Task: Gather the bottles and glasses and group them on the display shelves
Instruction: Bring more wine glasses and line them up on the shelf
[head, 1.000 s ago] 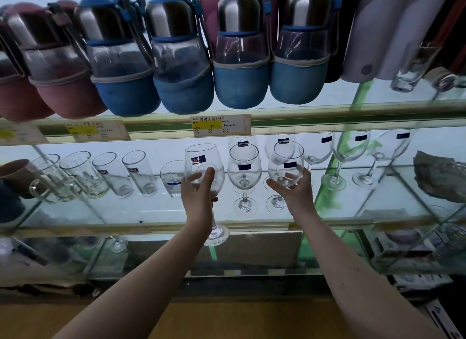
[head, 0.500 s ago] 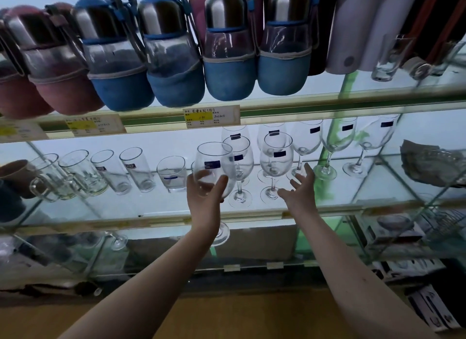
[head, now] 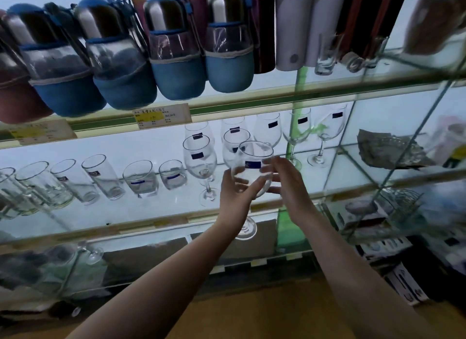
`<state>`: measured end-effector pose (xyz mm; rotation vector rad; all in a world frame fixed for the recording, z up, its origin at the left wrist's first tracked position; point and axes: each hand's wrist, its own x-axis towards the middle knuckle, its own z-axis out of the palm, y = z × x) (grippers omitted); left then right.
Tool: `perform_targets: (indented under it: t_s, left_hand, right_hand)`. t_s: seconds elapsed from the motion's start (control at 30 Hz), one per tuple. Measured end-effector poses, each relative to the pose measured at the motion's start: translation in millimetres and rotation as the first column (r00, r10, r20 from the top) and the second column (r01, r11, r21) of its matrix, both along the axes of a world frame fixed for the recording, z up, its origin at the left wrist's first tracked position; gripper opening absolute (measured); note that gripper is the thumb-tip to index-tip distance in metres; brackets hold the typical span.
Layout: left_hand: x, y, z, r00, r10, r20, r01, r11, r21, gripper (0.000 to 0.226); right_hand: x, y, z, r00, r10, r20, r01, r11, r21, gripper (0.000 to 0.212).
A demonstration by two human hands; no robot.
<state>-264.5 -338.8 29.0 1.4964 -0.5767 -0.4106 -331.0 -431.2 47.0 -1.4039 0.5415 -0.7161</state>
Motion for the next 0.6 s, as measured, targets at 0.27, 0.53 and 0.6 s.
perform_targets:
  t_s: [0.27,0.53,0.6]
  left_hand:
    - [-16,-44,-1,0.975,-0.156,-0.158,0.149,0.987,-0.059,0.058]
    - [-14,-57,1,0.967,-0.205,-0.152,0.212,0.977,0.030,0.060]
    - [-10,-63,0,0.966,-0.211,-0.149,0.221,0.973,0.059,0.064]
  right_hand:
    - [-21,-32,-10,0.993,-0.011,-0.113,-0.007,0.988,-0.157,0.061]
    - [-21,-51,-13,0.991,-0.004,-0.134,-0.013,0.992,-0.127,0.078]
    - [-21,-57,-13,0.991,-0.010,-0.134,-0.010,0.989,-0.147,0.082]
